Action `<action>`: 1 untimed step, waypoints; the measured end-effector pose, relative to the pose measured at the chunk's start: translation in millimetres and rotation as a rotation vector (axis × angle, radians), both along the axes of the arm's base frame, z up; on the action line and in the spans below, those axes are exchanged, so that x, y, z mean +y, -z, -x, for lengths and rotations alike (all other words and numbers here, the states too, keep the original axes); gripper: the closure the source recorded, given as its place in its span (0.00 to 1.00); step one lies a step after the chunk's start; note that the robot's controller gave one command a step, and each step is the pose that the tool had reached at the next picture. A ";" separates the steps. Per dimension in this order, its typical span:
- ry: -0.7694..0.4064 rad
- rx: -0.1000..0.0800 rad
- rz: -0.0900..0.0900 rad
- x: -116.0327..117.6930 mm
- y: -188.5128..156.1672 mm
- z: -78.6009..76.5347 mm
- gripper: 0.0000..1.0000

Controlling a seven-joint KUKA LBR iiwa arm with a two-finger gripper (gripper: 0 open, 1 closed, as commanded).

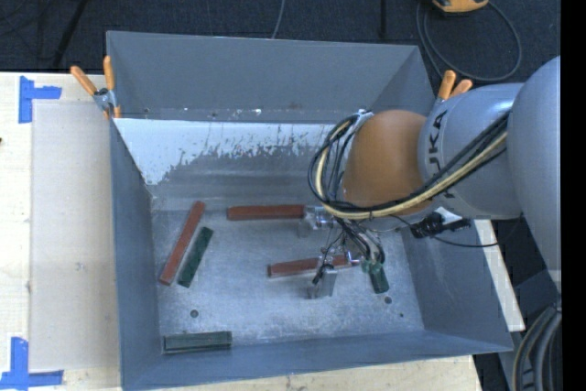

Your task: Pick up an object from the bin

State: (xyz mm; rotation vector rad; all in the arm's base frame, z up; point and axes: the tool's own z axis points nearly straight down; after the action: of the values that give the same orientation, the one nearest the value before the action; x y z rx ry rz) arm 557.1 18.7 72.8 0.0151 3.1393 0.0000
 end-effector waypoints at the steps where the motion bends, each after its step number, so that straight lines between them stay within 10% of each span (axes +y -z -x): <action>1: 0.092 0.000 0.000 6.3 3.5 1.8 1.00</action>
Offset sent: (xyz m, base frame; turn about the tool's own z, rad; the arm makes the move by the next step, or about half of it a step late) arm 0.0000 0.0000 0.0000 0.0000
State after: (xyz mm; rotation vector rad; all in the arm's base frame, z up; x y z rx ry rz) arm 555.4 25.0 69.2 0.1588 3.1355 0.0000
